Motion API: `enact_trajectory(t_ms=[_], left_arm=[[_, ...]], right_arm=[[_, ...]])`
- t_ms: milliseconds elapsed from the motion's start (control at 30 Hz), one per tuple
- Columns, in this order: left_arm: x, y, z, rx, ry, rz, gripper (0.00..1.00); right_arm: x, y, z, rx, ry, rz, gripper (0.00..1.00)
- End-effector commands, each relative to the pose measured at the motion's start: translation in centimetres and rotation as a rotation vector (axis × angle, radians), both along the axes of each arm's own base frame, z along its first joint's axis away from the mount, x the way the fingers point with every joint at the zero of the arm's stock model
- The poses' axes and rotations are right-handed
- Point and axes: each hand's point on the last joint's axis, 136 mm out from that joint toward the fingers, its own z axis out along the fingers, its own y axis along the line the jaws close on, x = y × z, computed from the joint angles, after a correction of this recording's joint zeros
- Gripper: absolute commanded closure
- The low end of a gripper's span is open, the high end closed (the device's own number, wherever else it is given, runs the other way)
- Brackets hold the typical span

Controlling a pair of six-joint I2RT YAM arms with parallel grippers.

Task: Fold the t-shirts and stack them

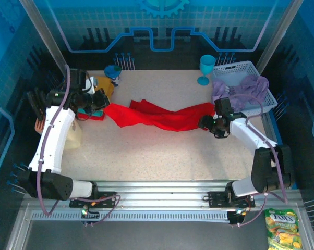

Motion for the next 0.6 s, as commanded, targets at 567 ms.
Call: enact_trajectory(t_ms=[567], left_arm=[[-0.3, 0.4, -0.9, -0.052, 0.004, -0.010, 1.00]], right_arm=[[8.4, -1.4, -4.0, 0.164, -0.105, -0.203, 0.51]])
